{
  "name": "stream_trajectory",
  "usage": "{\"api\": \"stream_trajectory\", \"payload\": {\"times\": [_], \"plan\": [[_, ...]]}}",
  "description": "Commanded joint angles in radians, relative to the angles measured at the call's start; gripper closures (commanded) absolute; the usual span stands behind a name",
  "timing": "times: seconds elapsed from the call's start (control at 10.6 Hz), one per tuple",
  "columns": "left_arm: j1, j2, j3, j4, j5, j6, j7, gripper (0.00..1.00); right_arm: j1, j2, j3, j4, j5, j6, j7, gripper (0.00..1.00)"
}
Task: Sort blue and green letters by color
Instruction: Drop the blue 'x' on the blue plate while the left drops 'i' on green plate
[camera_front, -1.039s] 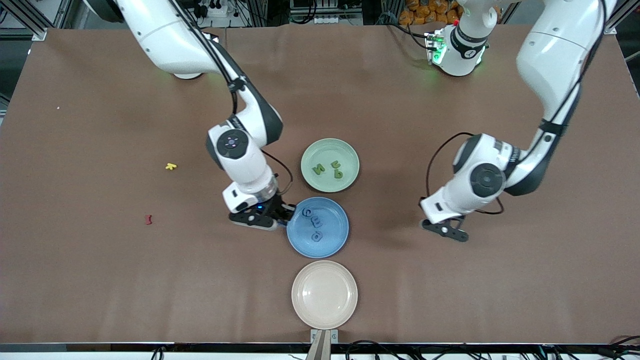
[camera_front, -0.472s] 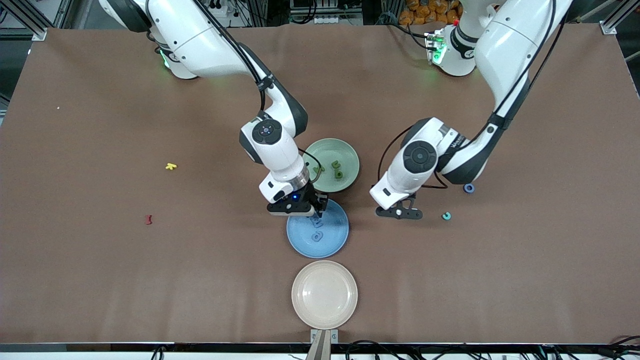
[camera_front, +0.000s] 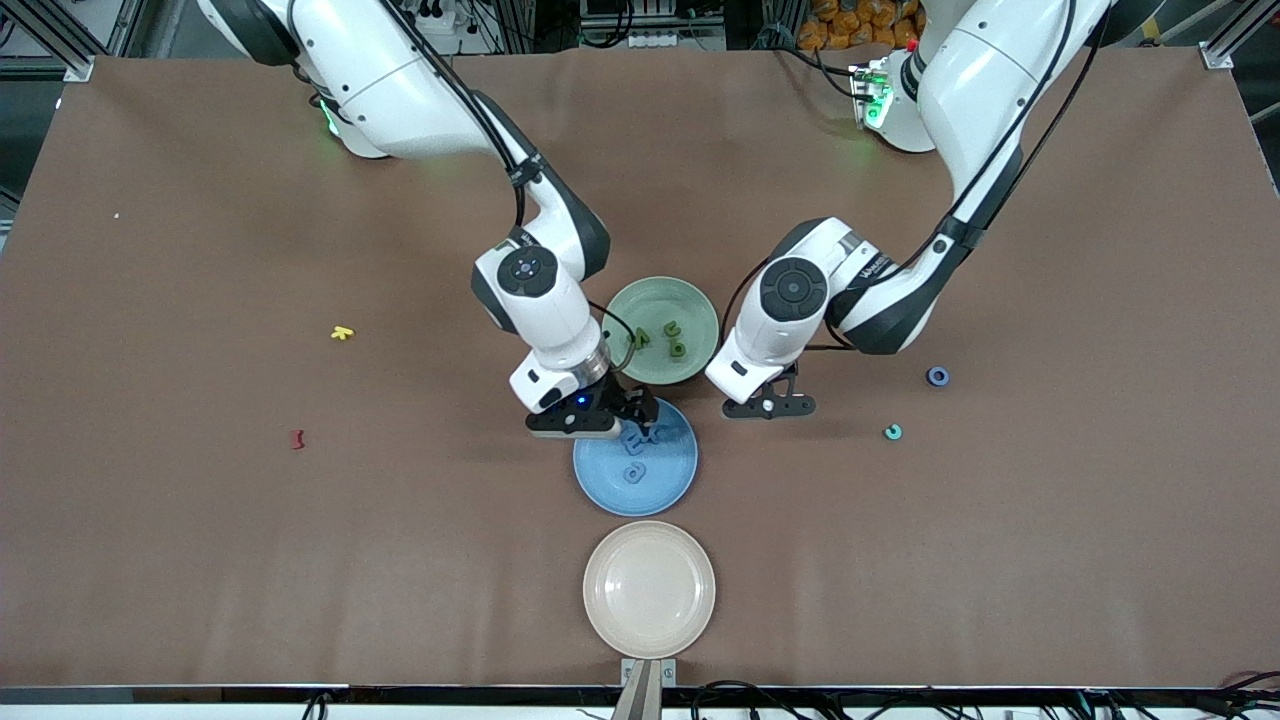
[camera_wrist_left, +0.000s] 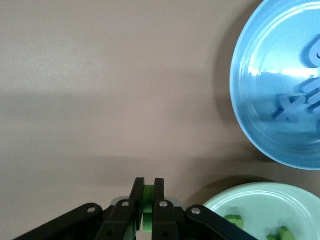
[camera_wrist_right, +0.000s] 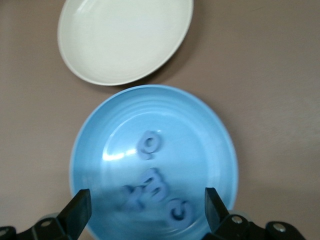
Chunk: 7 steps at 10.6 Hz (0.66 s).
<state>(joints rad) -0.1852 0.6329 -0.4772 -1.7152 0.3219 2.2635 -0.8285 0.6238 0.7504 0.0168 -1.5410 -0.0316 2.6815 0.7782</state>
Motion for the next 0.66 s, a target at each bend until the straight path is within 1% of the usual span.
{"api": "stream_trajectory", "payload": {"times": [0.0, 0.09, 0.47, 0.57], "plan": [[-0.022, 0.004, -0.02, 0.014, -0.037, -0.022, -0.089, 1.0, -0.074, -0.048, 0.008, -0.033, -0.01, -0.122, -0.126, 0.0], [-0.03, 0.004, -0.024, 0.014, -0.041, -0.022, -0.115, 1.0, -0.108, -0.075, 0.008, -0.065, -0.01, -0.149, -0.204, 0.0], [-0.095, 0.016, -0.034, 0.019, -0.041, -0.022, -0.237, 1.0, -0.266, -0.224, 0.0, -0.246, -0.01, -0.155, -0.52, 0.0], [-0.106, 0.019, -0.034, 0.017, -0.041, -0.018, -0.251, 1.0, -0.315, -0.252, -0.001, -0.272, -0.01, -0.157, -0.583, 0.0]]}}
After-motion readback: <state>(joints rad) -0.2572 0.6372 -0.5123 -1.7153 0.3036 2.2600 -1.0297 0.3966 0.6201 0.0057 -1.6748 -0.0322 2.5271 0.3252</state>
